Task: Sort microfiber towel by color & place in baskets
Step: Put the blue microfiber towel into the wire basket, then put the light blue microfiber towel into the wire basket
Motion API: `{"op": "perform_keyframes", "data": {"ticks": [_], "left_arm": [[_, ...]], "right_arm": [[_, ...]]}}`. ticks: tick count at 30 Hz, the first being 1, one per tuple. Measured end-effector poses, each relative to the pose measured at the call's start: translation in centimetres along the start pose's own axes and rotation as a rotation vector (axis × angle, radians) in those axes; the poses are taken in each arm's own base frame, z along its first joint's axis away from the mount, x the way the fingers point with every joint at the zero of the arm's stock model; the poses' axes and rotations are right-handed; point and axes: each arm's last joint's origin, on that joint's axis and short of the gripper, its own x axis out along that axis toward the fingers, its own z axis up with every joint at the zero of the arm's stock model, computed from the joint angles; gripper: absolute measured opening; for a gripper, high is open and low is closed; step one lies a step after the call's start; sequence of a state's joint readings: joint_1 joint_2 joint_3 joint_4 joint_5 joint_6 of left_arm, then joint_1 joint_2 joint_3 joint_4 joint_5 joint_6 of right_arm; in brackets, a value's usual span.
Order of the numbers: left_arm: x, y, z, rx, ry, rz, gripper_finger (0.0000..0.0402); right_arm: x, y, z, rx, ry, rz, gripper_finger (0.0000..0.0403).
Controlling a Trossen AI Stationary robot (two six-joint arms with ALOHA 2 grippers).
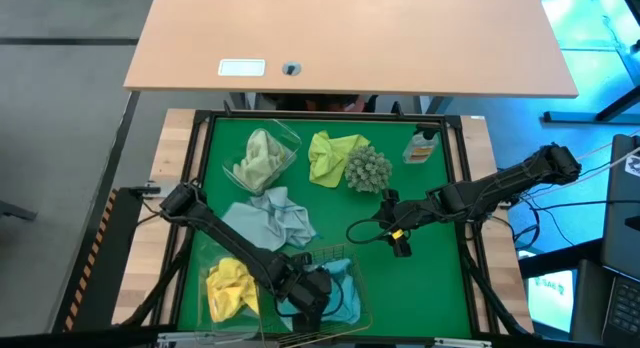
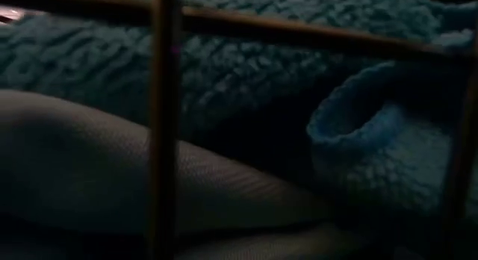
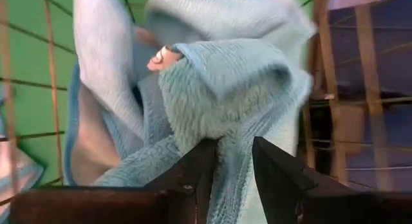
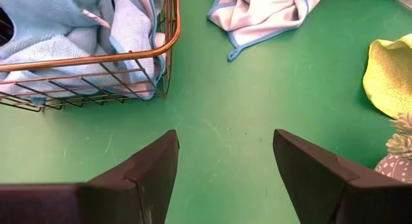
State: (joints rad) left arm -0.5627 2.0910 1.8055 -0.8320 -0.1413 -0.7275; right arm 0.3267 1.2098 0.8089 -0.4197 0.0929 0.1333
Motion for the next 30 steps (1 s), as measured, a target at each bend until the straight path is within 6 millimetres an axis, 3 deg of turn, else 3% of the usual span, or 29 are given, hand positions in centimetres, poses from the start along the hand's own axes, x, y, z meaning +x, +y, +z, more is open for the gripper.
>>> {"op": "perform_keyframes", "data": {"ticks": [12, 22, 26, 30], "left_arm": [[-6.8, 0.4, 1.0, 0.085, -0.035, -0.023, 0.01], [-13.5, 5.9, -0.6, 0.031, 0.039, 0.349, 0.01], [-14.9, 8.3, -0.5, -0.018, 0.071, 0.449, 0.01], [-15.2, 10.0, 0.4, -0.036, 0.082, 0.48, 0.01]], "right_arm": [[0.0, 0.0, 0.0, 0.0, 0.001, 0.0, 0.0253], [0.0, 0.0, 0.0, 0.0, 0.001, 0.0, 0.0253], [0.0, 0.0, 0.0, 0.0, 0.001, 0.0, 0.0253], [0.0, 0.0, 0.0, 0.0, 0.001, 0.0, 0.0253]]}}
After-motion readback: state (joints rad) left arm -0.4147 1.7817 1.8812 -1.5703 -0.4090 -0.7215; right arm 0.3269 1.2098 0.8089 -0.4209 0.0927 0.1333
